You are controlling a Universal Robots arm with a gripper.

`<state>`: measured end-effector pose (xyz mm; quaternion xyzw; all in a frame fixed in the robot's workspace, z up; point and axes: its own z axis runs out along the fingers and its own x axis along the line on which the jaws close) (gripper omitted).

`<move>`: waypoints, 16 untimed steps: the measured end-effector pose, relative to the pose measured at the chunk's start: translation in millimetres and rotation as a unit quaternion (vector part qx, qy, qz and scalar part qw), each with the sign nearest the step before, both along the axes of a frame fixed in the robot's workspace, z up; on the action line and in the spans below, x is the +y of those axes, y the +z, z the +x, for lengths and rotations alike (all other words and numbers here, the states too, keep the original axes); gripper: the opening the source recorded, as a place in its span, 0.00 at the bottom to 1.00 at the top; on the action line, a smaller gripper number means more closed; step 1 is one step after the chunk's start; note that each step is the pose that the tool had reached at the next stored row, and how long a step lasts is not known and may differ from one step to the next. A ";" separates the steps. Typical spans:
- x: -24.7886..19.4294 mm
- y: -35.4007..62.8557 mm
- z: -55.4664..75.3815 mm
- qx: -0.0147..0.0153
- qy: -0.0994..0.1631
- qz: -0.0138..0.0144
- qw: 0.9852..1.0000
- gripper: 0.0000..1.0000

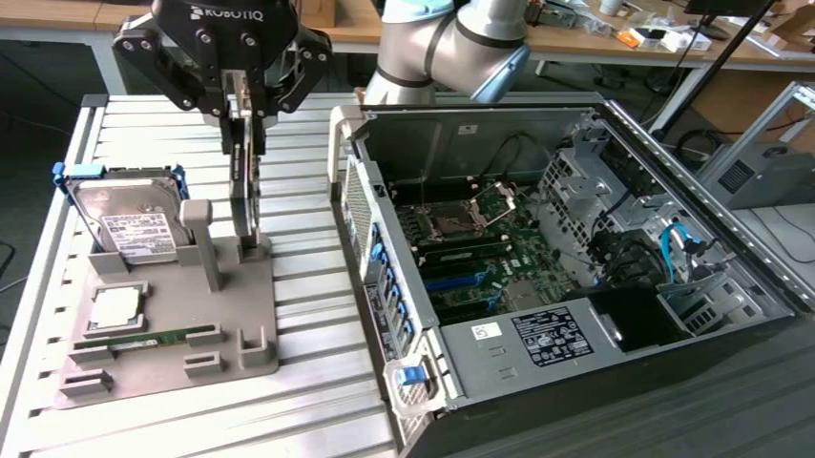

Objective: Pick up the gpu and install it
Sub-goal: 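Pick up the gpu and move the gpu toward the slot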

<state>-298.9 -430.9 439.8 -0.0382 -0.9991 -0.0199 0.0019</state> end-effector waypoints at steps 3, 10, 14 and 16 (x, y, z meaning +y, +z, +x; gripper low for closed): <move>0.0 0.0 3.7 0.002 0.000 0.000 1.000 0.27; 0.0 0.0 11.0 0.007 0.000 0.000 1.000 0.27; 0.0 0.0 14.7 0.009 0.000 0.000 1.000 0.27; 0.0 0.0 16.3 0.010 0.000 0.000 1.000 0.27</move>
